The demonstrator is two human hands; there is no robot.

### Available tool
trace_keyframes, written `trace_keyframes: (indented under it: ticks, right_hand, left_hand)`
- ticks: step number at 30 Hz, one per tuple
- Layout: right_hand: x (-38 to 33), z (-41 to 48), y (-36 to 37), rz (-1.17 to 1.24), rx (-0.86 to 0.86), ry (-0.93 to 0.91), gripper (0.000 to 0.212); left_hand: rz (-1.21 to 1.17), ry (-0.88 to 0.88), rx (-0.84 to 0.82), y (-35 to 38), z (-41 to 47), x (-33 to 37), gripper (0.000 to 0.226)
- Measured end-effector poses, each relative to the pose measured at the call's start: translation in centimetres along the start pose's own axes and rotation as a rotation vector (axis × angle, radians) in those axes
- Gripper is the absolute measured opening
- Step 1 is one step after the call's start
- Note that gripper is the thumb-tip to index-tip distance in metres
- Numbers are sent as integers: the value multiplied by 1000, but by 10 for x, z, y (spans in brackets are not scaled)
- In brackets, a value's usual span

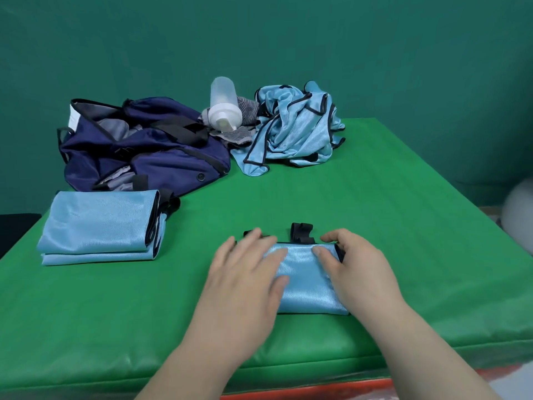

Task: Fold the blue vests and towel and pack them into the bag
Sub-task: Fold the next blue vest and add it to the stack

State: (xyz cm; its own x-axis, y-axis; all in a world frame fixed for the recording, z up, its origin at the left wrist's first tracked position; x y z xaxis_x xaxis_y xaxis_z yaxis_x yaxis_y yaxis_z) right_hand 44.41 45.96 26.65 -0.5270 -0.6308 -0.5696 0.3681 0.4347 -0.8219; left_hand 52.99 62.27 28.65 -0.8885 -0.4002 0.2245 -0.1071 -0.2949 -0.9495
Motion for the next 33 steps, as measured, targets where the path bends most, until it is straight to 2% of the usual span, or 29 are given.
trace_keyframes:
  ticks: [2, 4, 6, 8, 10, 14, 17, 20, 23, 25, 28, 33]
  right_hand:
    - [-6, -4, -12, -11, 82, -47, 28]
    - [-25, -14, -21, -67, 140, -168, 30]
    - [-49, -27, -4, -213, 72, -320, 37]
    - [-59, -36, 31, -397, -84, -377, 46]
    - [-51, -39, 51, -492, -203, -346, 55]
    - [-22, -33, 43, -438, -338, -206, 72]
    - [-16, -33, 32, -393, -328, -152, 79]
    - [-34, -37, 35, -425, -284, -210, 77]
    - [-43, -40, 48, -456, -333, -238, 72]
    - [-31, -37, 52, -442, -387, -181, 78]
    - [-16, -32, 48, -414, -406, -137, 84]
    - [-11, -32, 53, -398, -435, -190, 101]
  left_hand:
    - [74, 13, -142, 25, 1, 3, 41]
    - [107, -10, -211, 37, 1, -1, 42]
    - [106, -42, -254, 41, 2, -5, 42]
    - [71, -62, -316, 46, 2, -8, 50]
    - [27, -69, -350, 49, 1, -13, 65]
    - [15, -149, -385, 39, -4, -31, 82]
    - [29, -182, -339, 29, -8, -39, 81]
    - [87, -101, -258, 21, -7, -23, 58]
    - [123, -14, -276, 34, -6, -8, 47]
    - [111, -36, -351, 44, -8, -14, 51]
    - [42, -71, -388, 48, -8, -24, 70]
    - [11, -116, -442, 45, -7, -29, 81]
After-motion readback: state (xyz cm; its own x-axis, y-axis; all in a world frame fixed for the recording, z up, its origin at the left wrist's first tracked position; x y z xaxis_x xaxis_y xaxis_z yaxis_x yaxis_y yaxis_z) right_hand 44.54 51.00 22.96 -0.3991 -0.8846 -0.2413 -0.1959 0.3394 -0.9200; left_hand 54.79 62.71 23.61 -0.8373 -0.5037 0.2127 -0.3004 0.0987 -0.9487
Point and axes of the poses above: each hand's wrist, its own z-axis towards the middle knuckle, its own y-axis out of the palm, x = y × z, the point moved 10 cm from there along z, towards the middle knuckle, and after that the axes turned 12 degrees about -x, right-handed, at the moved point
